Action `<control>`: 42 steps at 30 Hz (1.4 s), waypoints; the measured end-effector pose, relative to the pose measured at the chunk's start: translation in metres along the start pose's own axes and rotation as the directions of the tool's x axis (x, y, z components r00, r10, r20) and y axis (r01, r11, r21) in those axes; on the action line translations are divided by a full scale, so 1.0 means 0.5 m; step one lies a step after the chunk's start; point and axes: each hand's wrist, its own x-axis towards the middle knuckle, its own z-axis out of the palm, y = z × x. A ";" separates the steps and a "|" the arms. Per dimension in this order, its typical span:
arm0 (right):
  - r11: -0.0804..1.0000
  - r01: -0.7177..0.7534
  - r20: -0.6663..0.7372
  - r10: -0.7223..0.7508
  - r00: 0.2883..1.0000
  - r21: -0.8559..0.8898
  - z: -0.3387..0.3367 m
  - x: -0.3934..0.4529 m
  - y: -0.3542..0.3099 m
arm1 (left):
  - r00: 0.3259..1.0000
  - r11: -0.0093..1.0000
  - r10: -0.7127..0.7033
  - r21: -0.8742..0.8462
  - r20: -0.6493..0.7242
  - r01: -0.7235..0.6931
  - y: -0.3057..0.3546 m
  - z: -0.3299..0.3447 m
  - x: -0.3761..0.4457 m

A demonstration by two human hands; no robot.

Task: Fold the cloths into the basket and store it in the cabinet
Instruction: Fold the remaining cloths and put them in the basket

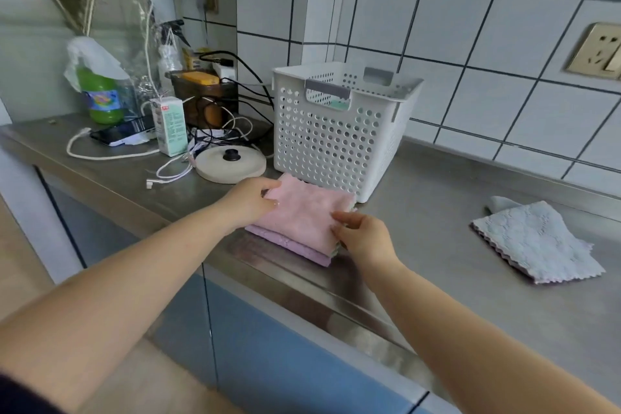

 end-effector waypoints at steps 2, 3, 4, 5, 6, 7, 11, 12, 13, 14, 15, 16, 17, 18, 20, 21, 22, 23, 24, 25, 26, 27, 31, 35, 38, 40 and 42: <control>1.000 0.008 0.014 -0.007 1.000 -0.017 0.002 -0.005 0.004 | 1.000 0.999 0.005 0.051 0.017 -0.006 -0.007 0.006 -0.002; 0.999 0.013 0.026 -0.012 1.000 -0.036 0.002 -0.007 0.004 | 1.000 0.997 0.002 0.073 0.027 -0.004 -0.008 0.007 -0.002; 0.998 0.025 0.031 -0.023 0.999 -0.062 0.000 -0.009 0.003 | 1.000 0.994 0.005 0.107 0.029 -0.008 -0.008 0.007 -0.001; 0.994 0.056 0.020 -0.054 0.998 -0.098 -0.003 -0.009 0.001 | 0.999 0.986 0.022 0.167 0.023 -0.026 -0.007 0.004 0.000; 0.982 0.111 -0.010 -0.114 0.993 -0.150 -0.007 -0.007 -0.002 | 0.998 0.970 0.058 0.237 0.002 -0.057 -0.003 0.001 0.002; 0.961 0.182 -0.047 -0.195 0.980 -0.210 -0.011 -0.007 -0.007 | 0.993 0.949 0.115 0.300 -0.030 -0.101 0.002 -0.001 0.004; 0.716 0.462 0.048 -0.517 0.855 -0.523 -0.001 0.017 -0.043 | 0.942 0.877 0.335 0.378 -0.038 -0.296 0.054 0.011 0.015; 0.647 0.461 0.124 -0.496 0.859 -0.607 0.011 0.026 -0.050 | 0.937 0.863 0.349 0.387 0.007 -0.325 0.063 0.020 0.020; 0.586 0.438 0.188 -0.438 0.879 -0.682 0.024 0.034 -0.051 | 0.938 0.852 0.341 0.400 0.066 -0.338 0.067 0.032 0.022; 0.540 0.412 0.237 -0.365 0.900 -0.734 0.036 0.041 -0.050 | 0.938 0.840 0.320 0.419 0.130 -0.345 0.065 0.042 0.024; 0.525 0.387 0.269 -0.289 0.919 -0.758 0.045 0.047 -0.043 | 0.938 0.828 0.286 0.442 0.196 -0.345 0.058 0.053 0.026; 0.534 0.360 0.284 -0.223 0.933 -0.765 0.051 0.053 -0.032 | 0.935 0.815 0.253 0.467 0.247 -0.344 0.049 0.061 0.027; 0.545 0.332 0.288 -0.168 0.943 -0.770 0.054 0.057 -0.022 | 0.935 0.801 0.225 0.494 0.276 -0.338 0.041 0.065 0.028; 0.548 0.305 0.280 -0.132 0.951 -0.779 0.053 0.060 -0.012 | 0.935 0.786 0.205 0.520 0.290 -0.334 0.035 0.067 0.031; 0.517 0.266 0.252 -0.099 0.963 -0.813 0.050 0.063 -0.003 | 0.941 0.766 0.157 0.565 0.299 -0.307 0.033 0.065 0.037; 0.502 0.248 0.239 -0.084 0.967 -0.828 0.048 0.063 -0.002 | 0.948 0.769 0.115 0.577 0.298 -0.275 0.034 0.062 0.039; 0.492 0.229 0.227 -0.066 0.972 -0.840 0.047 0.061 0.000 | 0.952 0.777 0.074 0.581 0.296 -0.241 0.032 0.062 0.042; 0.489 0.207 0.213 -0.044 0.976 -0.847 0.046 0.060 -0.001 | 0.956 0.783 0.044 0.584 0.289 -0.213 0.028 0.062 0.045; 0.491 0.182 0.198 -0.019 0.980 -0.852 0.044 0.059 -0.001 | 0.960 0.788 0.025 0.585 0.279 -0.191 0.026 0.064 0.049; 0.494 0.159 0.187 0.008 0.982 -0.855 0.044 0.059 -0.004 | 0.965 0.800 0.007 0.577 0.263 -0.163 0.023 0.065 0.051; 0.500 0.141 0.179 0.030 0.983 -0.854 0.044 0.059 -0.006 | 0.969 0.817 -0.016 0.562 0.245 -0.128 0.022 0.066 0.051; 0.510 0.133 0.180 0.043 0.983 -0.850 0.045 0.061 -0.010 | 0.973 0.831 -0.039 0.549 0.228 -0.096 0.022 0.065 0.052; 0.586 0.209 0.231 -0.038 0.972 -0.783 0.017 0.062 -0.009 | 0.975 0.790 -0.039 0.604 0.219 -0.104 0.018 0.060 0.051; 0.510 0.299 0.168 -0.288 0.943 -0.806 -0.124 0.033 0.039 | 0.938 0.535 0.291 0.781 0.187 -0.322 0.050 0.071 0.037; 0.457 0.255 0.109 -0.323 0.940 -0.852 -0.249 0.021 0.082 | 0.874 0.470 0.438 0.776 0.208 -0.420 0.127 0.104 0.017; 0.450 0.199 0.047 -0.326 0.944 -0.870 -0.324 0.017 0.104 | 0.846 0.500 0.486 0.725 0.219 -0.474 0.190 0.147 0.014; 0.467 0.111 -0.034 -0.291 0.956 -0.877 -0.383 0.010 0.121 | 0.832 0.552 0.502 0.653 0.235 -0.518 0.245 0.199 0.016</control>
